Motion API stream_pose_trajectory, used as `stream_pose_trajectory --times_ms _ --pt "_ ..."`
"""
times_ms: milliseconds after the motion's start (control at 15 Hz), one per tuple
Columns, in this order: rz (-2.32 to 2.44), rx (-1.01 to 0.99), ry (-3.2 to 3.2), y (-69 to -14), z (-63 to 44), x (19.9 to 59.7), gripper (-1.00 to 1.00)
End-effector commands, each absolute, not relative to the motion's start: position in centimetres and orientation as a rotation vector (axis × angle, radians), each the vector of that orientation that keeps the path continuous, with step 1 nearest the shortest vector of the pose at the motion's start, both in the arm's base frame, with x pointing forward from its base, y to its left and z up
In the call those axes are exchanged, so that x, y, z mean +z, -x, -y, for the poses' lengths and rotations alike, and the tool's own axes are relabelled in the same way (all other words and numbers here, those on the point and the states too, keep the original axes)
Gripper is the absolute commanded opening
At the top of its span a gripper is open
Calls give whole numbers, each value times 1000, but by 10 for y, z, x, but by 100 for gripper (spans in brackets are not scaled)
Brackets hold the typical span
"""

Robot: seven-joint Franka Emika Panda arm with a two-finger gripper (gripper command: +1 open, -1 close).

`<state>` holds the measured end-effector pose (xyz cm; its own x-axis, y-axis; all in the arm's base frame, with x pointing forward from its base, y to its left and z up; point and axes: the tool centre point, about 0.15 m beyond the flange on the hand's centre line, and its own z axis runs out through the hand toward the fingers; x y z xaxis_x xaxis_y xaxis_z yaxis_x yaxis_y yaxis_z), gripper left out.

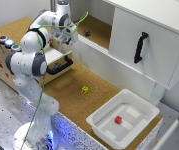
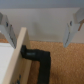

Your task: Push the drawer

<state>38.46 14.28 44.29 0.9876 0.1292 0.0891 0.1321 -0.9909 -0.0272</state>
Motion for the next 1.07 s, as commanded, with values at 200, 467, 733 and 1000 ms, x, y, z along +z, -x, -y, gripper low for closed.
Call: stream_pose_trajectory --times_ms 200,467,733,1000 --pt "299 -117 2956 -326 -96 393 100" --pt "322 -71 2989 -318 -85 371 -100" --pt "303 -79 2994 -317 -69 357 -100" --pt "341 -175 2988 -329 -71 356 -100"
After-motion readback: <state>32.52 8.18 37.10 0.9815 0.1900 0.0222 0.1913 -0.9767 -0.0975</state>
